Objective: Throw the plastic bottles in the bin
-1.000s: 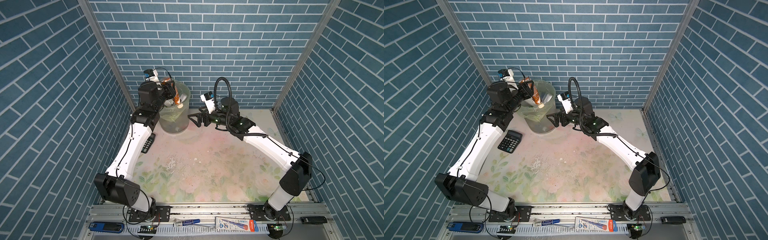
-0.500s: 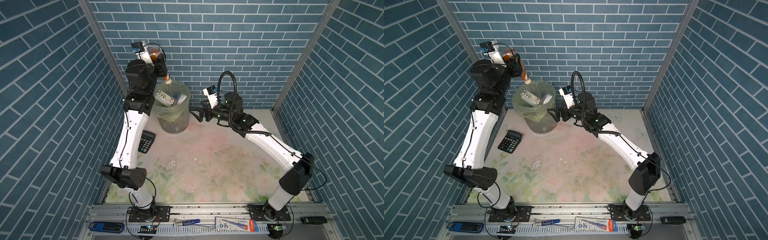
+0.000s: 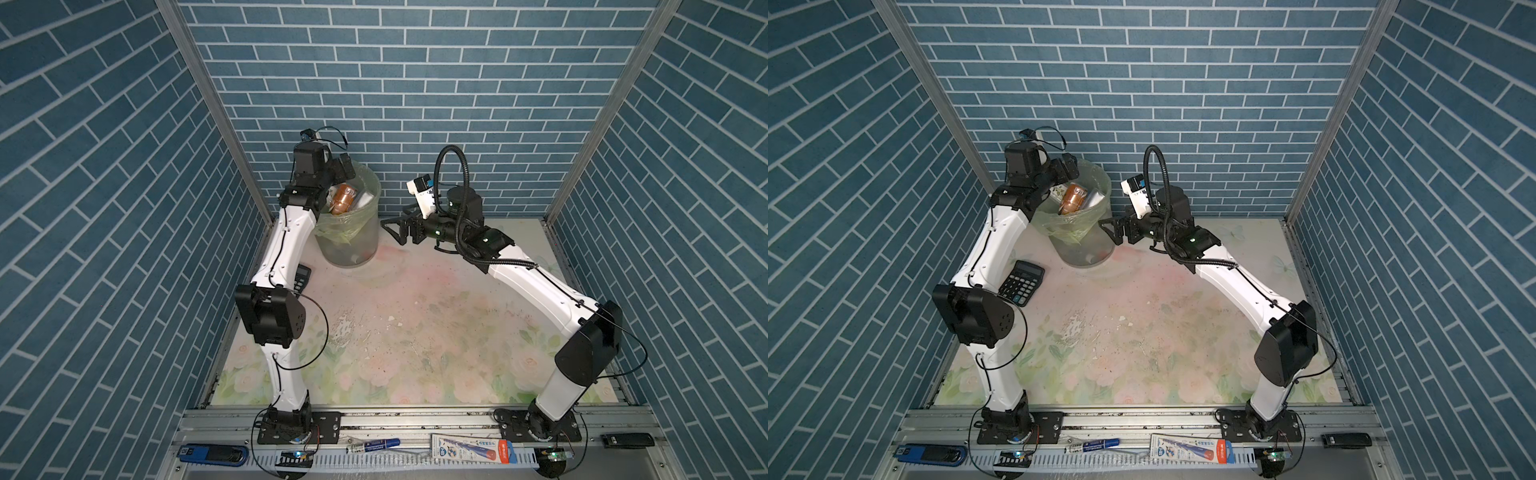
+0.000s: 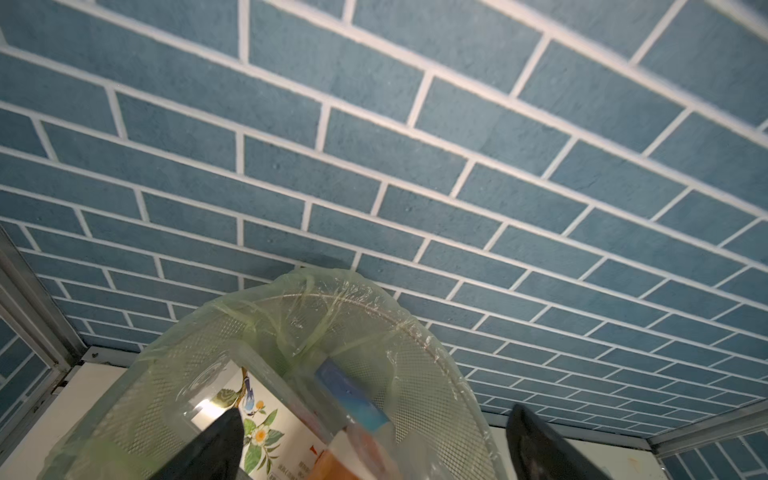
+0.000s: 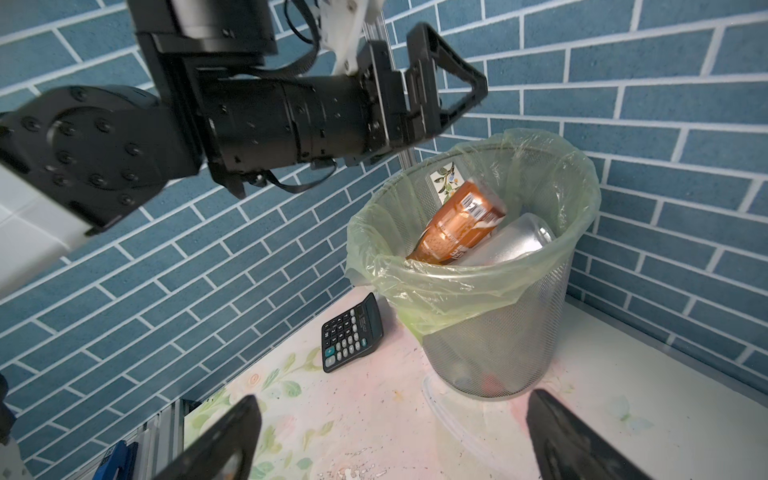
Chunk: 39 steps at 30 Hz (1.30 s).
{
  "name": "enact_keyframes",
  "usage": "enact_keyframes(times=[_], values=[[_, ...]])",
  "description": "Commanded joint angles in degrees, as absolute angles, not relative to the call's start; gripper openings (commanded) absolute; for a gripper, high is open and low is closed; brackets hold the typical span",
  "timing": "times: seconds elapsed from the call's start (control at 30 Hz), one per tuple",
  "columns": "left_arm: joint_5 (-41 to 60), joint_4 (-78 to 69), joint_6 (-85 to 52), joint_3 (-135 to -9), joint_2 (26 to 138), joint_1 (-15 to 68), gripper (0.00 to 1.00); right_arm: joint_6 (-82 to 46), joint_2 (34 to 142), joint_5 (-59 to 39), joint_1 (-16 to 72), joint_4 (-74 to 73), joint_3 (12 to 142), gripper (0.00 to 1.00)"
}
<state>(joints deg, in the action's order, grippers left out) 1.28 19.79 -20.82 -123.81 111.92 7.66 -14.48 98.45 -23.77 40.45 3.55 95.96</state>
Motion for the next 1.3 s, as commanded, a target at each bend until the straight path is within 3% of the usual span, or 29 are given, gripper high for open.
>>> enact_keyframes(times=[0.0, 0.37, 0.77, 0.97, 1.27], values=[[2.02, 17.76, -21.53, -123.69, 105.38, 7.65, 0.99, -16.2, 97.6, -25.22, 40.21, 0.96, 93.89, 0.99], [2.86, 14.31, -21.26, -115.48, 99.05, 8.65, 0.99, -19.19, 94.95, -25.15, 38.51, -0.46, 90.32, 0.99], [1.62, -1.08, -11.44, -81.36, 79.04, 10.72, 0.99, -18.98, 86.7, -11.0, 33.09, 3.84, 79.18, 0.99], [-10.63, -6.6, -10.04, -58.44, 67.22, 10.72, 0.99, -16.91, 80.38, 2.63, 29.84, 6.26, 72.03, 0.99], [-41.2, 0.83, -15.94, -41.05, 62.86, 10.72, 0.99, -20.04, 77.63, 24.03, 21.16, 14.32, 65.06, 0.99]])
